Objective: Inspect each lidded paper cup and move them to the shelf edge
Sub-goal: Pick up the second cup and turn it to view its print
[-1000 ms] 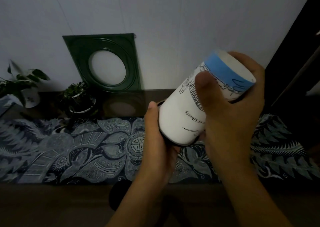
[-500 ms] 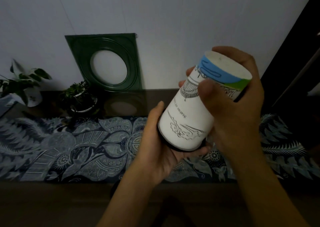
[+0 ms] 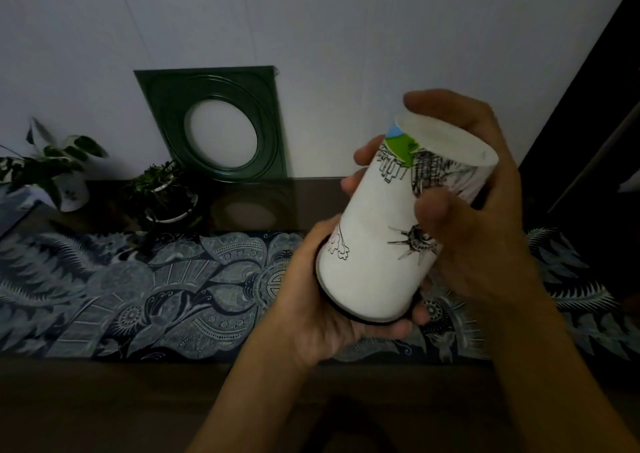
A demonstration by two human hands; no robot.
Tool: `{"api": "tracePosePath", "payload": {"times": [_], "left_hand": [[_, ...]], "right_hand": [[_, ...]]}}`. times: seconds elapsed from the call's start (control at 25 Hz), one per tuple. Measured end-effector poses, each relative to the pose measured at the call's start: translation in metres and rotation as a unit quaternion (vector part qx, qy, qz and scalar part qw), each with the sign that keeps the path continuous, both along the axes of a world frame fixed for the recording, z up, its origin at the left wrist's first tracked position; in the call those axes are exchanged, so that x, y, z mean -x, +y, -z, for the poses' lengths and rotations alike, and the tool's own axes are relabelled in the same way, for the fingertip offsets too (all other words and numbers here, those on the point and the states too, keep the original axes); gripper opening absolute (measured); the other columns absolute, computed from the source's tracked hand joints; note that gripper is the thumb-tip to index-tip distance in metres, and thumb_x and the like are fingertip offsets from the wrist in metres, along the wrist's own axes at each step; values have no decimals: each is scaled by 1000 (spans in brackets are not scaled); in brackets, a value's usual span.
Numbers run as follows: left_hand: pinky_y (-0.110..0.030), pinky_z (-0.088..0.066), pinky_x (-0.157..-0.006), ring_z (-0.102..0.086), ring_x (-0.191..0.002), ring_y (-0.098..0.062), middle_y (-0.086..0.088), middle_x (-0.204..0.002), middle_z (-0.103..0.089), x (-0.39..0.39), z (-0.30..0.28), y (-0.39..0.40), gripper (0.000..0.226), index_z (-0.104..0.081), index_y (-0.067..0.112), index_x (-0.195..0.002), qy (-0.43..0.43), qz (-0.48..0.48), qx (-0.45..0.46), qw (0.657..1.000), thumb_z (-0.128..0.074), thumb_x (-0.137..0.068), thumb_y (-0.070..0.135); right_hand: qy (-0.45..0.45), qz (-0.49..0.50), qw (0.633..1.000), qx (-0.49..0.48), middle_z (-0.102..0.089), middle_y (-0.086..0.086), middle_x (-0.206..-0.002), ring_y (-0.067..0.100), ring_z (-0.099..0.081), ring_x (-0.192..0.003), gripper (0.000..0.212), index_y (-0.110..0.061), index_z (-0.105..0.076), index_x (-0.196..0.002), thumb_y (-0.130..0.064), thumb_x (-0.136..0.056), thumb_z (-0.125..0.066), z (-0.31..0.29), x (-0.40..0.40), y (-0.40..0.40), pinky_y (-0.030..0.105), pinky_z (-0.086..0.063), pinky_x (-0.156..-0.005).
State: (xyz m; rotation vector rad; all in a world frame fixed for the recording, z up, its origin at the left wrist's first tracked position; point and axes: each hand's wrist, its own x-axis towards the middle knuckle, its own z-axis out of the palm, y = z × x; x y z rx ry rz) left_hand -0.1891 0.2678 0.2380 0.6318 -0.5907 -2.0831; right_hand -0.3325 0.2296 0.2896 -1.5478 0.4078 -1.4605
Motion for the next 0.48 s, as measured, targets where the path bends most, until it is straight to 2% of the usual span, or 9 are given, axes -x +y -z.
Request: {"api": "tracePosePath", "payload": {"times": [0.08, 0.2, 0.28, 0.36, 0.4, 0.44, 0.48], "left_hand": [[-38, -62, -54, -71, -72, -43, -28, -99, -72, 1, 1, 1, 68, -68, 4, -121, 13, -18, 1, 1000, -47, -90, 61], [-42, -64, -63, -76, -87, -39, -20, -109, -77, 8, 3, 3, 60, -76, 18, -114, -15, -143, 45, 989, -45, -91, 64], [-40, -64, -69, -77, -94, -25, -7, -109, -80, 16, 3, 5, 48, -79, 32, -103, -78, -253, 109, 958, -44, -92, 63], [-37, -63, -69, -75, -96, -18, 0, -107, -79, 23, 5, 8, 41, -76, 39, -96, -129, -339, 172, 916, -44, -89, 63], [-38, -63, -69, -75, -96, -18, 1, -107, -79, 24, 6, 9, 40, -75, 40, -94, -128, -360, 183, 906, -44, -87, 63], [-38, -63, -66, -76, -95, -20, 0, -106, -79, 23, 7, 10, 40, -75, 39, -95, -116, -360, 176, 909, -44, -87, 62], [-38, -62, -60, -77, -91, -22, -3, -106, -79, 21, 6, 10, 43, -76, 35, -99, -96, -338, 154, 923, -43, -89, 62]], "right_hand": [[-15, 21, 1000, 4, -56, 32, -127, 45, -66, -109, 76, -12, -49, -130, -49, -74, -84, 1, -1, 0, 57, -58, -86], [-58, 142, 988, -1, -57, 29, -127, 47, -63, -112, 75, -14, -50, -127, -52, -72, -83, 9, -10, 4, 64, -56, -87], [-110, 204, 973, -21, -61, 20, -123, 37, -67, -109, 73, -17, -50, -125, -52, -71, -84, 9, -20, 12, 55, -60, -85], [-142, 245, 959, -25, -65, 3, -114, 17, -71, -101, 73, -14, -49, -125, -51, -72, -82, 7, -27, 19, 34, -62, -79], [-143, 253, 957, -14, -64, -3, -111, 10, -71, -99, 73, -13, -49, -125, -51, -73, -81, 6, -28, 20, 26, -60, -78], [-136, 247, 959, -4, -64, -5, -110, 7, -71, -98, 71, -12, -48, -125, -50, -74, -81, 6, -27, 20, 22, -59, -78], [-126, 226, 966, -1, -65, -4, -111, 9, -71, -100, 70, -14, -49, -125, -50, -75, -81, 5, -25, 20, 26, -60, -79]]}}
